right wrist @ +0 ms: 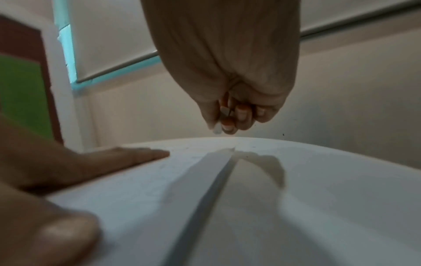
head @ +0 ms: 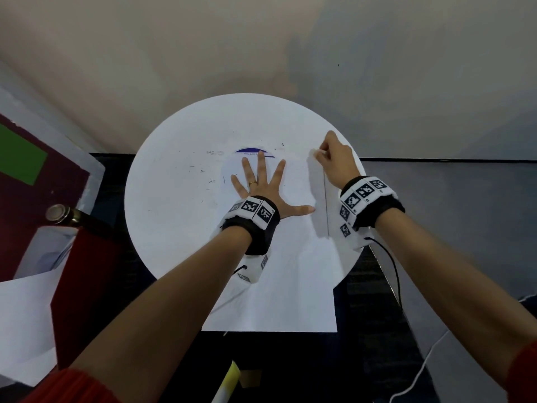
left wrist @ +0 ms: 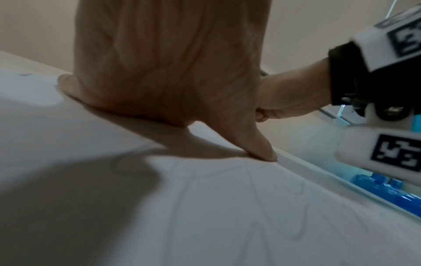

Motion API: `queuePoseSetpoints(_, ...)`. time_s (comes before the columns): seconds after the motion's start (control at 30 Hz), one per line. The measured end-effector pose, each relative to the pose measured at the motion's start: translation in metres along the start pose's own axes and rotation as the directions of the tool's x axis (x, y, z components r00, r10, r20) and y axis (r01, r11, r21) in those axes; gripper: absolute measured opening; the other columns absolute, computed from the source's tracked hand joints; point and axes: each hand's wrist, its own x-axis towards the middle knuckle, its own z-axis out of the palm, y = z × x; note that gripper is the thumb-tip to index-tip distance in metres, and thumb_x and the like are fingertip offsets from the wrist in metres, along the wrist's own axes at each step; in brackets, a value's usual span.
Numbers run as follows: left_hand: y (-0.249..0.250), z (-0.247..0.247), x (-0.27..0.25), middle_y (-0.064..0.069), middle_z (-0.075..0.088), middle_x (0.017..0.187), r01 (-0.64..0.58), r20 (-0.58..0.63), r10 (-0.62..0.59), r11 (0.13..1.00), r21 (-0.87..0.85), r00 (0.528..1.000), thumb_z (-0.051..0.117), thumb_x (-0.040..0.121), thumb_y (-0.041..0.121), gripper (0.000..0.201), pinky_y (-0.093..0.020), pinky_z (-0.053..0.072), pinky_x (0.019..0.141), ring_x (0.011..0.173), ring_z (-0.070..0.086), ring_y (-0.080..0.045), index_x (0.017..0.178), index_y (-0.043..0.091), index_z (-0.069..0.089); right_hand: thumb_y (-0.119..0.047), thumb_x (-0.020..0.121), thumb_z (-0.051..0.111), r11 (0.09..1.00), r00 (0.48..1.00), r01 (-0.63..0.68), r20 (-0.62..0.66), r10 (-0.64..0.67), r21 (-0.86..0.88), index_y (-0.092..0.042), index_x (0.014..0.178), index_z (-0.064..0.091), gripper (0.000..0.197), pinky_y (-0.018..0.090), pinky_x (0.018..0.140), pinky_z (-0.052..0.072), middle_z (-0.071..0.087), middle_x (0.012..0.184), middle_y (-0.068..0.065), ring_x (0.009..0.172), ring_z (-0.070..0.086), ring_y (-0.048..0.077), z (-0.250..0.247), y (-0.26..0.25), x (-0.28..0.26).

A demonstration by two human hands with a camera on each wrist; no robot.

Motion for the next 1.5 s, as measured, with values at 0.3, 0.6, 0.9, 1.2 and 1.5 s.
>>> queuePoseSetpoints(0.3,0.030,0.016,-0.007,-0.010,-0.020,0.158,-0.364,0.003,0.370,0.914,0.179,0.929,0.028,0.103,0.043,0.074,-0.044,-0.005,0.119,0.145,-0.019,-0.029,0.151,0.005,-0.012,-0.015,0.097,0.046,0.874,0.974,-0.193,-0.020,0.226,0.445,-0.008,0.093,0.039,0.011,0.023,0.060,0.044,0.054,0.069,0.000,0.060,0.050,0.012,0.027,0.024,-0.026)
queuePoseSetpoints(0.6,0.027,0.008,-0.002,-0.020,-0.027,0.154,0.069,-0.014,-0.068,0.990,0.120,0.998,0.021,0.099,0.056,0.086,-0.042,-0.007,0.118,0.144,-0.022,-0.032,0.148,-0.003,-0.018,-0.014,0.097,0.044,0.909,0.987,-0.146,-0.006,0.161,0.390,-0.008,0.091,0.041,0.009,0.025,0.055,0.049,0.057,0.065,0.005,0.056,0.053,0.018,0.021,0.020,-0.028)
queuePoseSetpoints(0.9,0.007,0.001,0.001,-0.012,-0.026,0.156,0.011,-0.027,-0.009,0.997,0.081,1.000,0.021,0.103,0.046,0.074,-0.042,-0.007,0.117,0.145,-0.020,-0.029,0.150,0.004,-0.016,-0.009,0.097,0.044,0.878,0.986,-0.154,0.011,0.167,0.454,-0.007,0.092,0.041,0.006,0.017,0.050,0.049,0.056,0.066,0.006,0.057,0.053,0.015,0.020,0.022,-0.029)
queuePoseSetpoints(1.2,0.018,0.005,0.008,-0.010,-0.030,0.155,-0.088,-0.020,0.089,0.995,0.046,0.996,0.031,0.093,0.066,0.096,-0.045,-0.010,0.117,0.143,-0.026,-0.030,0.149,0.007,-0.021,-0.005,0.091,0.054,0.918,0.993,-0.098,0.098,0.065,0.383,-0.008,0.090,0.043,0.011,0.026,0.057,0.048,0.055,0.077,0.012,0.058,0.051,0.018,0.014,0.020,-0.029)
queuePoseSetpoints(1.5,0.022,0.012,0.014,-0.002,-0.033,0.154,-0.041,-0.040,0.041,0.999,-0.012,0.998,0.042,0.069,0.088,0.124,-0.054,-0.014,0.112,0.141,-0.031,-0.028,0.150,0.019,-0.020,0.001,0.084,0.050,0.987,0.969,0.159,0.190,-0.160,0.020,-0.009,0.080,0.040,0.014,0.030,0.059,0.035,0.049,0.065,0.009,0.061,0.040,0.022,0.014,0.006,-0.015)
